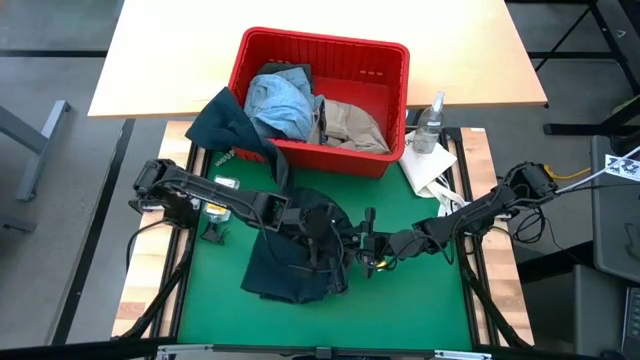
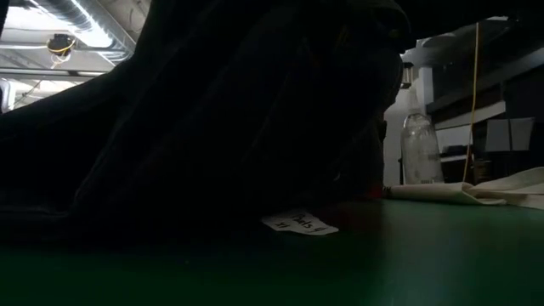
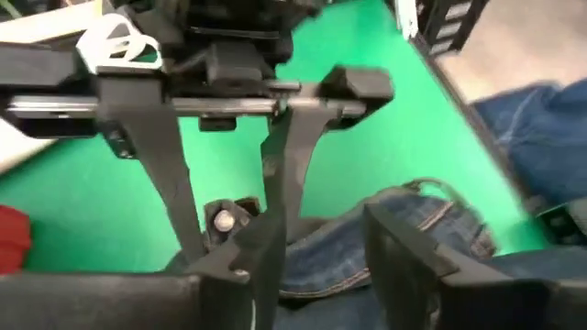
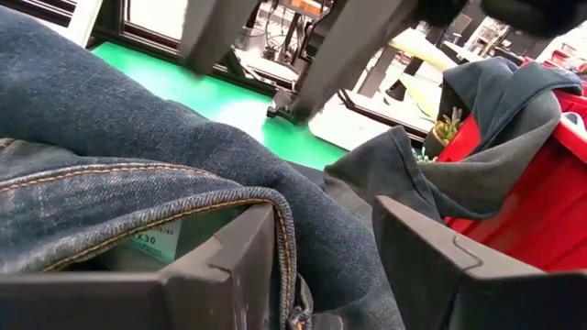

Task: Fold laundry
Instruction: Fold the dark blue jeans

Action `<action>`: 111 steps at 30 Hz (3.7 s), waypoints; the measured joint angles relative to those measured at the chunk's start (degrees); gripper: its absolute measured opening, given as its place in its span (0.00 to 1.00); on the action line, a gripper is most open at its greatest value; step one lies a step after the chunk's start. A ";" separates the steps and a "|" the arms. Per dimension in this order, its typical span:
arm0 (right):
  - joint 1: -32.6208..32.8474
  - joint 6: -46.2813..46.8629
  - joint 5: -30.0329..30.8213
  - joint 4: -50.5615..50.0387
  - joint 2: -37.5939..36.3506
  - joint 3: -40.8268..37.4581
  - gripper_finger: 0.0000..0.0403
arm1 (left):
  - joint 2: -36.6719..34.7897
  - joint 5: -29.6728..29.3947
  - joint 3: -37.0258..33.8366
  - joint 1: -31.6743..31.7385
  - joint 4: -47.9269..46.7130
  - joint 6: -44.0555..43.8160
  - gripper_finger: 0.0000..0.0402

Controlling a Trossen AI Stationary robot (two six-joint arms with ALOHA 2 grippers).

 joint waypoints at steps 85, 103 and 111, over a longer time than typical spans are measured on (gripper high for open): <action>8.33 36.23 -11.28 -49.49 1.51 0.00 0.46 | 2.60 -3.17 -2.39 0.43 -9.69 3.15 0.15; 7.51 31.47 -3.63 -27.07 7.41 -0.07 0.46 | 2.64 -3.60 0.72 0.47 -9.63 0.23 0.15; 1.40 18.02 -9.35 -6.57 7.41 -0.07 0.46 | 2.64 -3.61 3.75 0.47 -10.32 -0.12 0.15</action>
